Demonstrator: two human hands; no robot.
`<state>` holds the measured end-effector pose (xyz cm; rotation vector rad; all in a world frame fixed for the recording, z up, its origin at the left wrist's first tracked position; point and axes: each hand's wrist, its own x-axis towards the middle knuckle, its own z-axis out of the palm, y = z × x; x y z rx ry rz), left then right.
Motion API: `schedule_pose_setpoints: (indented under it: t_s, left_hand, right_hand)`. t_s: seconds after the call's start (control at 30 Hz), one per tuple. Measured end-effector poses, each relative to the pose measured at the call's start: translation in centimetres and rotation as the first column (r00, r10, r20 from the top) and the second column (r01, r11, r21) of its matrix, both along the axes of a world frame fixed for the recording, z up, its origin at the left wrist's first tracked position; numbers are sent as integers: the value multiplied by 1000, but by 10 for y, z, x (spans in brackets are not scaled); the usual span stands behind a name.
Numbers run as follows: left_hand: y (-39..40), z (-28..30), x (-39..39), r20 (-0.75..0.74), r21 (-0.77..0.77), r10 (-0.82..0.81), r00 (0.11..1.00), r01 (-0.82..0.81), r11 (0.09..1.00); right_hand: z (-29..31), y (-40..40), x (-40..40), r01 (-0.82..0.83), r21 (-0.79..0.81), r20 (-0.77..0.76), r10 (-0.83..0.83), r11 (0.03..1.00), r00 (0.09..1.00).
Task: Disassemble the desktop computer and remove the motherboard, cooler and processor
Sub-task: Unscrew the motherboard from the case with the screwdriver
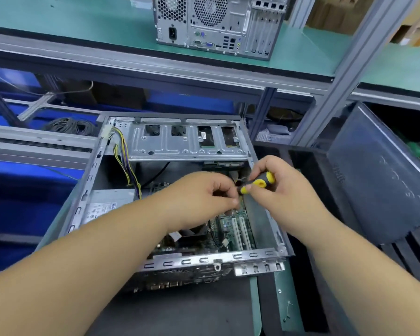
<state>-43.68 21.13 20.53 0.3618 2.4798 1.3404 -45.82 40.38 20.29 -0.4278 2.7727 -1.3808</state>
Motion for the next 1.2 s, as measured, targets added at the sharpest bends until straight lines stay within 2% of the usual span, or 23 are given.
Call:
schedule_pose_setpoints:
  t_s: [0.07,0.13,0.2,0.3,0.43,0.47,0.6,0.83,0.97,1.07,1.2]
  left_hand:
    - [-12,-6,-12,30,-272,-91,995,96,957]
    - [-19,-12,-22,64,-537,-210,976,211,817]
    - [-18,-17,-30,79,-680,-289,954,263,685]
    - [-4,-26,-40,112,-750,-404,908,344,565]
    - [19,-43,-47,270,-771,-643,717,561,302]
    - [20,-47,-49,272,-764,-678,683,581,279]
    - [17,-56,-53,239,-712,-742,626,633,304]
    - [12,-64,-62,327,-547,-714,619,740,392]
    - [13,-65,-61,365,-561,-713,598,753,344]
    - [14,-67,-62,385,-566,-713,586,760,320]
    - [17,-67,-60,432,-553,-731,529,795,249]
  right_hand:
    - [5,1,-3,-85,255,22,82,963,996]
    - [9,-2,-4,-172,469,63,161,866,985]
    - [11,-8,-4,-246,642,107,233,726,966]
    - [12,-17,-7,-326,765,185,296,555,937]
    - [14,-22,-11,-407,791,297,295,457,908]
    - [13,-23,-11,-423,797,316,297,432,901]
    - [10,-26,-12,-459,815,353,326,354,877]
    - [11,-29,-14,-492,807,399,313,326,862]
    - [17,-31,-12,-496,797,407,301,344,862]
    - [25,-30,-10,-459,789,358,301,409,884]
    - [26,-38,-8,-483,764,382,303,428,873]
